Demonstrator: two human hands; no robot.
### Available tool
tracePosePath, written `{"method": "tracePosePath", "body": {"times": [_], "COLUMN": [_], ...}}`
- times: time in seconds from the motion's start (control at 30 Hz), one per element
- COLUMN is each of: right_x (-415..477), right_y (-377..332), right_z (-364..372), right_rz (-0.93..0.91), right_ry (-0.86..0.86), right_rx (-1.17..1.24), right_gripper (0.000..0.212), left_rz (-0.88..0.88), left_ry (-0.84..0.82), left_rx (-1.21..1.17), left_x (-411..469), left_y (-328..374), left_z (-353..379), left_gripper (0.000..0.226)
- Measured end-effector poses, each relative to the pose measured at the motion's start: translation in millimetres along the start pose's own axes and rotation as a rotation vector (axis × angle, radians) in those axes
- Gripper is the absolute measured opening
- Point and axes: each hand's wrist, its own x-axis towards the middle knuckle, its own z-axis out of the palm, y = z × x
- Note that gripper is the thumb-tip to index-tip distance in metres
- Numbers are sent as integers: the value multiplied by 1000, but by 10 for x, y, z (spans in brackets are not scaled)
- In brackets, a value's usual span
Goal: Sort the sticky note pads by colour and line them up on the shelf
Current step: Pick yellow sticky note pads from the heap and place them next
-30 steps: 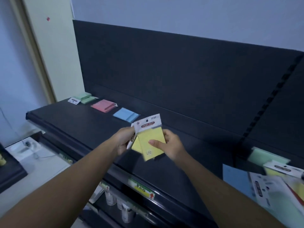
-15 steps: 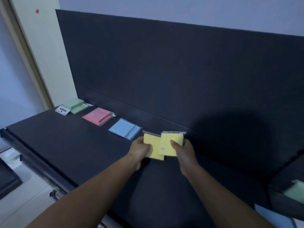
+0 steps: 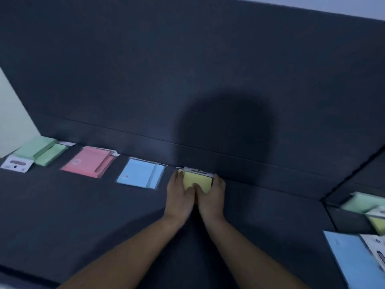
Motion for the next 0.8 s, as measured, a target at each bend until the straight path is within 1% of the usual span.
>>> {"method": "tracePosePath", "body": {"times": [0.07,0.1,0.33,0.4,0.47,0.5,0.57,0.67,0.73,0.8], "right_x": [-41,-52,-75,-60,-66,-80,-145,-291,-393,-479], "right_y": [-7,-7,4,-13,-39,-33,15,132,208,288], "right_z": [77,100,208,198,146,102,-35,-345,-668,-1058], "right_rz": [-33,-44,-67,-42,23,53,66,50,56,57], "right_ry": [52,66,66,46,2,-16,-47,-91,-66,31], "right_rx": [-35,-59,-292,-282,-178,-139,-151,-188,-159,-149], "right_gripper": [55,54,56,56,60,62,65,59,51,36], "left_rz": [84,96,132,145,148,158,198,344,424,492], "left_ry": [20,34,40,21,-2,-9,17,74,34,-57], "left_rx": [49,54,76,73,63,75,157,302,286,259], "left_x": [-43,-37,7,24,30,29,11,-72,-160,-281], "left_y": [-80,-121,-185,-197,-191,-184,-162,-80,127,409], "left_z": [-1,0,-15,-26,-44,-59,-77,-70,55,302], "left_gripper": [52,52,49,50,52,54,54,41,25,13]}}
